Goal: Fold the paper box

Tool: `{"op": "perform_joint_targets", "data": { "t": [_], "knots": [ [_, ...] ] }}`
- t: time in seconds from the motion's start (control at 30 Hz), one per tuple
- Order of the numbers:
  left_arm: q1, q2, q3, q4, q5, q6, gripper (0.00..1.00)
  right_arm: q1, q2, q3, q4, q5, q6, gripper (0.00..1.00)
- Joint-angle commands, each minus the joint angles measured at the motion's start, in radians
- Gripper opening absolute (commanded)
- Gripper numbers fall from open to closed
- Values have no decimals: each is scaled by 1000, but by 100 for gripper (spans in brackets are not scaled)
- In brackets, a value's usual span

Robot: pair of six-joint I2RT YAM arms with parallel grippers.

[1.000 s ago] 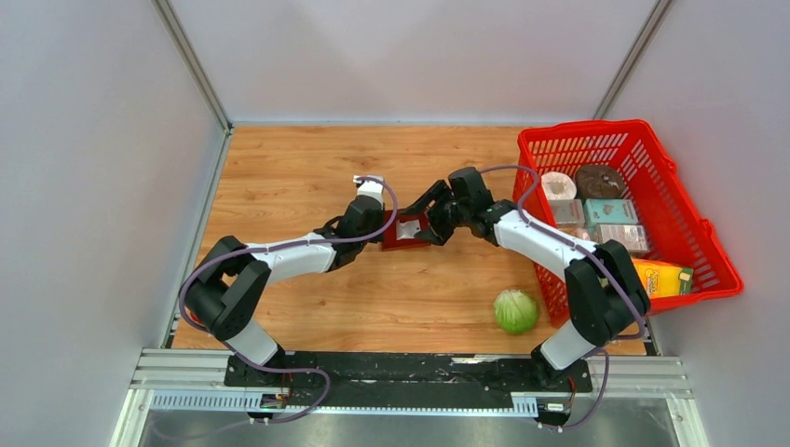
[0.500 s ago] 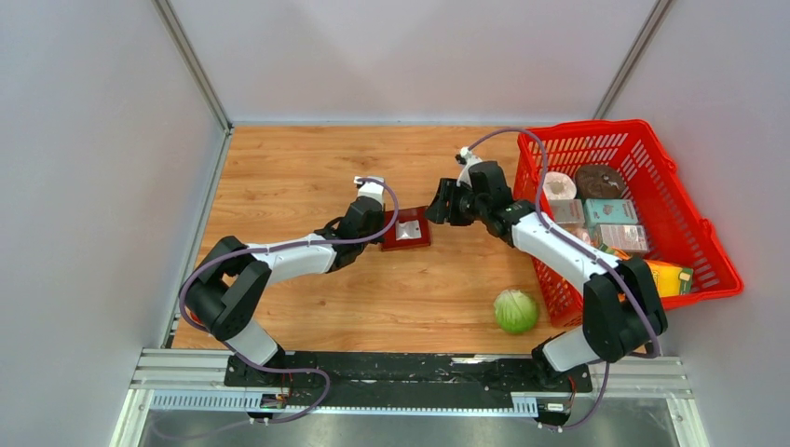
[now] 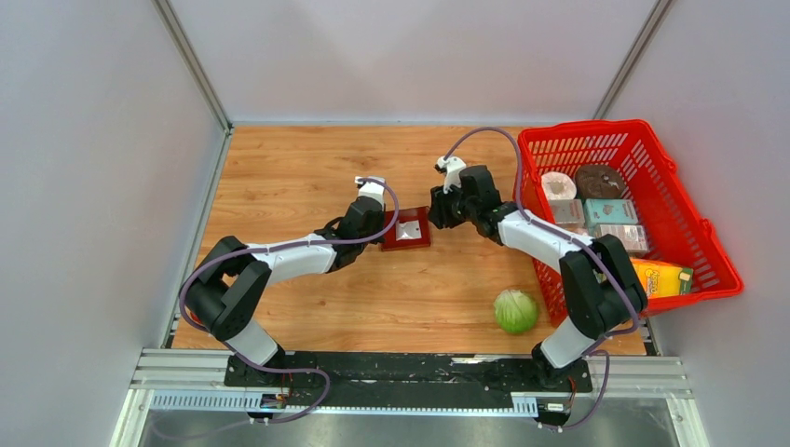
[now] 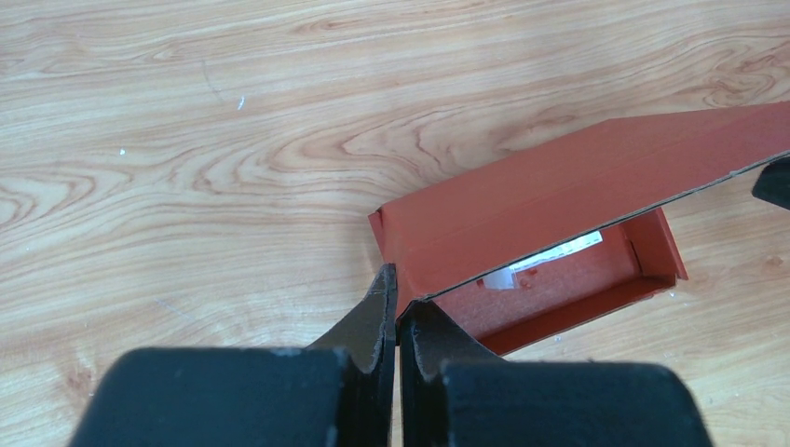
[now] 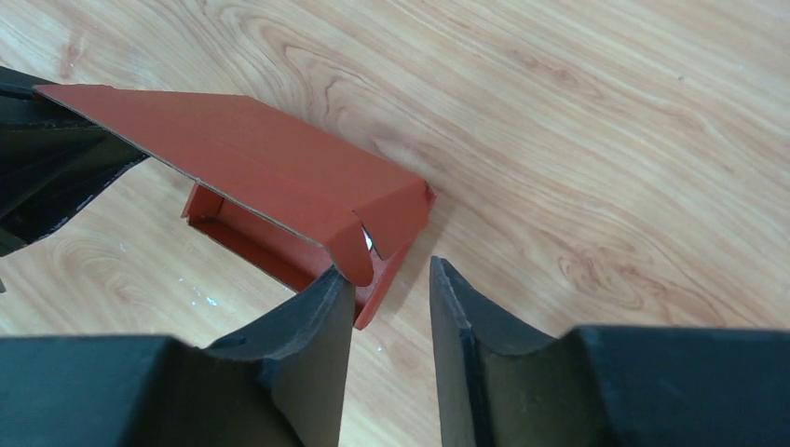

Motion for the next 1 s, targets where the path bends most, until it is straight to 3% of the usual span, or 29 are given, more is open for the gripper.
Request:
{"op": "perform_joint_targets", "data": {
  "t": [0.0,0.27,0.43,0.63,0.87,0.97],
  "knots": [
    [-2,-29,3,43,10,15,1,-2,19,31,121,-39,-73,35],
    [-2,-26,11,35,5,17,1,7,62,56,144,-67,-59,18],
    [-2,-34,14,32,-13,15,1,21,71,51,162,-59,-46,0],
    [-2,-6,63,9,-41,0,0,44,49,-9,306,18,69,0],
    [-10,35,107,30,-49,-100,0,129,-18,-122,473,341,179,0],
    [-20,55,135,7,-69,-113,0,142,-30,-148,500,401,211,0]
  ]
}}
